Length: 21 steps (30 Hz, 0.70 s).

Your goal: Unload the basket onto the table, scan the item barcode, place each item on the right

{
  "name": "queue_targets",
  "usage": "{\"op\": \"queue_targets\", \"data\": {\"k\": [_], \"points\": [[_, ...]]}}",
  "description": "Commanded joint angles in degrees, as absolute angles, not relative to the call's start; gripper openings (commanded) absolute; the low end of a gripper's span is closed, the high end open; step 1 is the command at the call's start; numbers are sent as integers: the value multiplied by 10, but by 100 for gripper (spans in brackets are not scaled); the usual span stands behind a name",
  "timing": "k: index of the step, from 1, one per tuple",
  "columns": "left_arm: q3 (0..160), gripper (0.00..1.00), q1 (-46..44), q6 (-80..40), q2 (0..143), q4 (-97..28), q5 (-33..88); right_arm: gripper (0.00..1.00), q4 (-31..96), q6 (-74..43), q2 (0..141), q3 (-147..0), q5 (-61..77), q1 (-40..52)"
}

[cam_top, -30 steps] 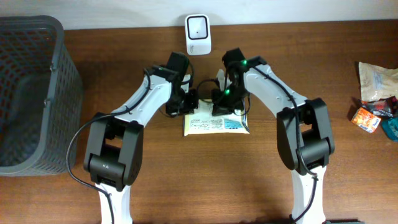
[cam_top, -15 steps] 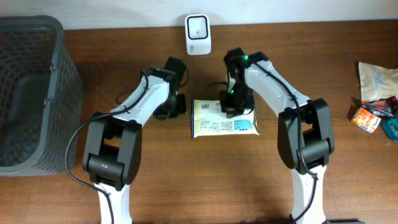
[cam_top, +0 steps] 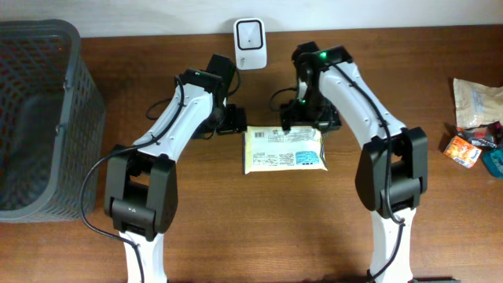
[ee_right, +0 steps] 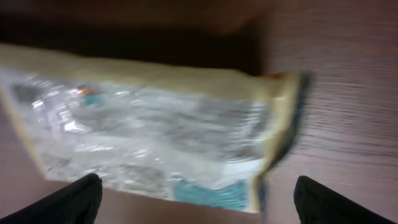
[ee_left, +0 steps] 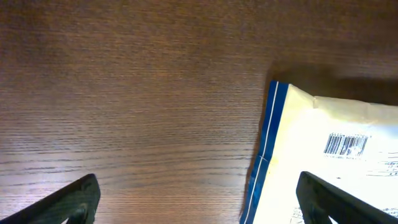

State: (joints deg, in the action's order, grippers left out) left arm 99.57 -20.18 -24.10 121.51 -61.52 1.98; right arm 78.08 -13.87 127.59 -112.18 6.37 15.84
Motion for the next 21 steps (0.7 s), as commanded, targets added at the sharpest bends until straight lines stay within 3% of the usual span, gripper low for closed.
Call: {"op": "queue_targets", "data": {"k": [1, 8, 20, 21], "points": [[1003, 99, -196, -244, 1210, -616, 27, 99, 787, -118, 1278, -1125, 26, 113], [1002, 99, -193, -244, 1211, -609, 26, 98, 784, -23, 1278, -1079, 103, 89], [1002, 99, -171, -239, 1211, -610, 15, 100, 719, -22, 1278, -994, 138, 90], [1002, 99, -163, -239, 1211, -610, 15, 92, 709, -22, 1278, -987, 145, 90]]}}
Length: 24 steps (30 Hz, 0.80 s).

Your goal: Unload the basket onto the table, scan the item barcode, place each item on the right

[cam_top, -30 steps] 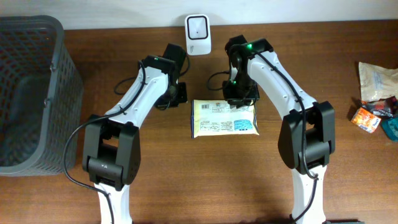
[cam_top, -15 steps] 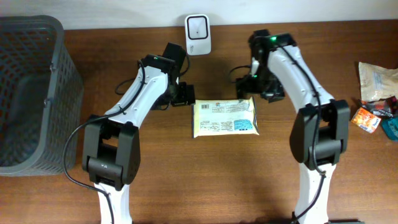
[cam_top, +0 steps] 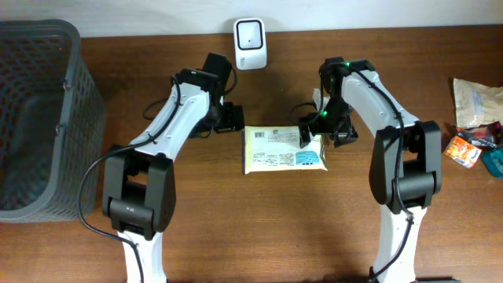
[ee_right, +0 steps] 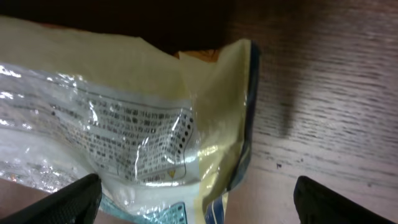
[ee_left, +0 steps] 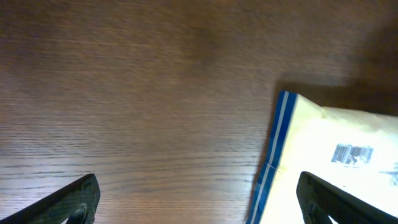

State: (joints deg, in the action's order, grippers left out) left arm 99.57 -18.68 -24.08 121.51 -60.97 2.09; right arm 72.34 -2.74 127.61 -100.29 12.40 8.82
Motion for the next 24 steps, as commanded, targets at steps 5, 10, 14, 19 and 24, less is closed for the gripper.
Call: {"op": "queue_targets", "data": {"k": [5, 10, 14, 19, 24], "points": [[1002, 99, -138, -239, 1211, -623, 15, 65, 645, -69, 1278, -942, 160, 90], [1002, 99, -126, -240, 1211, -625, -3, 45, 595, -107, 1278, -913, 197, 90], [1002, 99, -123, -239, 1211, -625, -3, 42, 569, -159, 1278, -913, 251, 91], [1002, 99, -123, -239, 1211, -627, -2, 42, 515, -242, 1278, -913, 270, 103], [1002, 99, -123, -237, 1211, -643, -10, 51, 467, -245, 1278, -916, 285, 117]]}}
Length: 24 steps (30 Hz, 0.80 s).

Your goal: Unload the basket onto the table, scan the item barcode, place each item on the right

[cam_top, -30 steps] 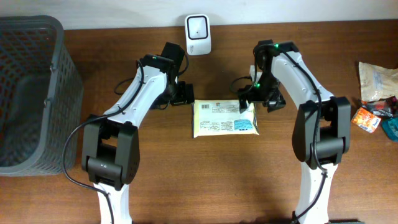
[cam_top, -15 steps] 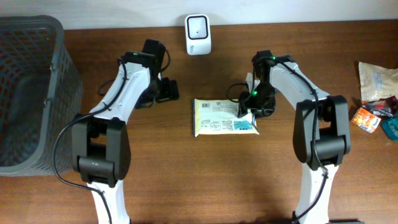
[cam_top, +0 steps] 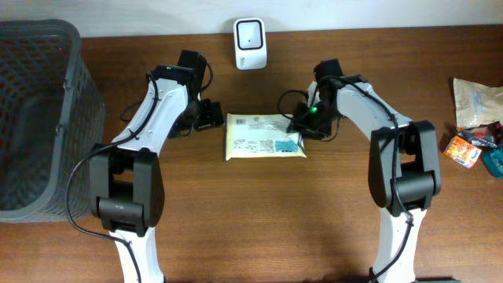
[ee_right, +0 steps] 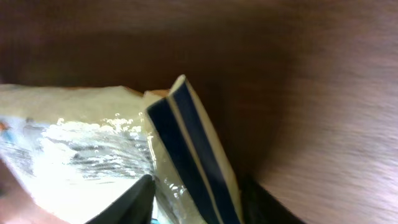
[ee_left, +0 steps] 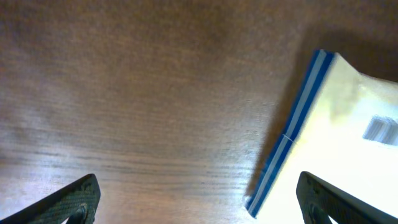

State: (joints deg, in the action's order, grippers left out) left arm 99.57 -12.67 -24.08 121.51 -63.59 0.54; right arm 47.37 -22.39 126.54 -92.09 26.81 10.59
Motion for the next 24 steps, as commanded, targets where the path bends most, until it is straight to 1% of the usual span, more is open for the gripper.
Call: {"op": "queue_targets", "data": {"k": [1, 4, 9, 13, 17, 22, 24], "points": [[1002, 99, -122, -235, 1211, -646, -30, 58, 471, -237, 1277, -922, 284, 116], [1002, 99, -118, -235, 1211, -647, -70, 68, 531, -224, 1274, -962, 250, 103], [1002, 99, -96, -236, 1211, -647, -71, 81, 689, -182, 1258, -1085, 145, 85], [1002, 99, -96, -236, 1211, -646, -71, 90, 770, -178, 1232, -1154, 98, 86], [1002, 99, -96, -236, 1211, -649, -71, 92, 810, -178, 1182, -1169, 87, 86], [1002, 99, -96, -236, 1211, -655, -69, 93, 904, -178, 1119, -1167, 22, 90], [1002, 99, -96, -236, 1211, -655, -61, 93, 922, -178, 1108, -1162, 5, 97]]}}
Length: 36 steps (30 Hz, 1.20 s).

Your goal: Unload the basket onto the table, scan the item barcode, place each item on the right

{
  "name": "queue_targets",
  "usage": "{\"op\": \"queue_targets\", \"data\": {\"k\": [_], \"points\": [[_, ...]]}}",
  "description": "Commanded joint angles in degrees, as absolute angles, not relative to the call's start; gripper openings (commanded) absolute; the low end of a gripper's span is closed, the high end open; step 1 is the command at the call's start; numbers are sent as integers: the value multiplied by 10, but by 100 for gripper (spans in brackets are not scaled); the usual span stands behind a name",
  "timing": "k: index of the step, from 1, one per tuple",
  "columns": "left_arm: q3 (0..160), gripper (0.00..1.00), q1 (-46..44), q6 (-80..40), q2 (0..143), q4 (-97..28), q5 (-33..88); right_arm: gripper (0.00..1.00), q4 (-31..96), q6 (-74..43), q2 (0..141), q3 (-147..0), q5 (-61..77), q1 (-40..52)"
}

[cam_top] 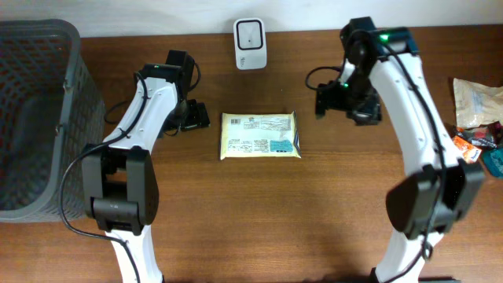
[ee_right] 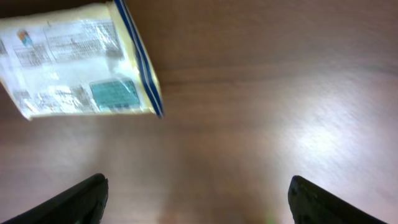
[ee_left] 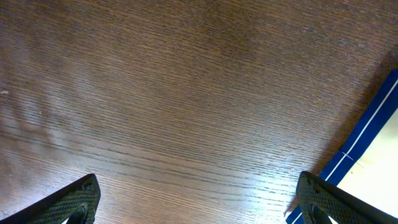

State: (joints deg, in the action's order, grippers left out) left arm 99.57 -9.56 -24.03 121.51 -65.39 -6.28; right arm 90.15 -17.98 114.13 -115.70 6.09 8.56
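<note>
The item, a pale yellow packet (cam_top: 260, 136) with blue end strips, lies flat on the table with its printed side up. It shows at the upper left of the right wrist view (ee_right: 78, 59); only a blue corner (ee_left: 367, 143) shows in the left wrist view. The white scanner (cam_top: 250, 33) stands at the table's back edge, beyond the packet. My left gripper (cam_top: 195, 116) is open just left of the packet, over bare wood (ee_left: 199, 199). My right gripper (cam_top: 346, 106) is open, raised to the right of the packet, with nothing between its fingers (ee_right: 198, 199).
A dark grey mesh basket (cam_top: 39, 118) fills the left end of the table. Several snack packets (cam_top: 475, 102) lie at the right edge. The wall runs behind the scanner.
My right gripper was at the packet's right end with its jaws narrowed round the blue edge. Now it is open, higher and further right. My left gripper sits slightly further left.
The packet first lay near the table's middle with both grippers open at its ends. The right gripper then sat at its right end, and later closed in on the blue edge with the packet further left. Now the packet lies below the scanner, free of both grippers.
</note>
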Motion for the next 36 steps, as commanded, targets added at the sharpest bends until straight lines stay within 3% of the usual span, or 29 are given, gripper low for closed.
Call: {"op": "queue_targets", "data": {"k": [1, 6, 9, 36], "points": [[1002, 99, -96, -236, 1211, -655, -55, 93, 928, -178, 1103, -1159, -3, 102], [1002, 99, -96, -236, 1211, -654, -52, 94, 930, -178, 1098, -1140, -9, 135], [1002, 99, -96, -236, 1211, -654, -52, 100, 911, -178, 1098, -1137, -25, 147], [1002, 99, -96, -236, 1211, -654, -52, 98, 839, -178, 1100, -1098, -48, 145]]}}
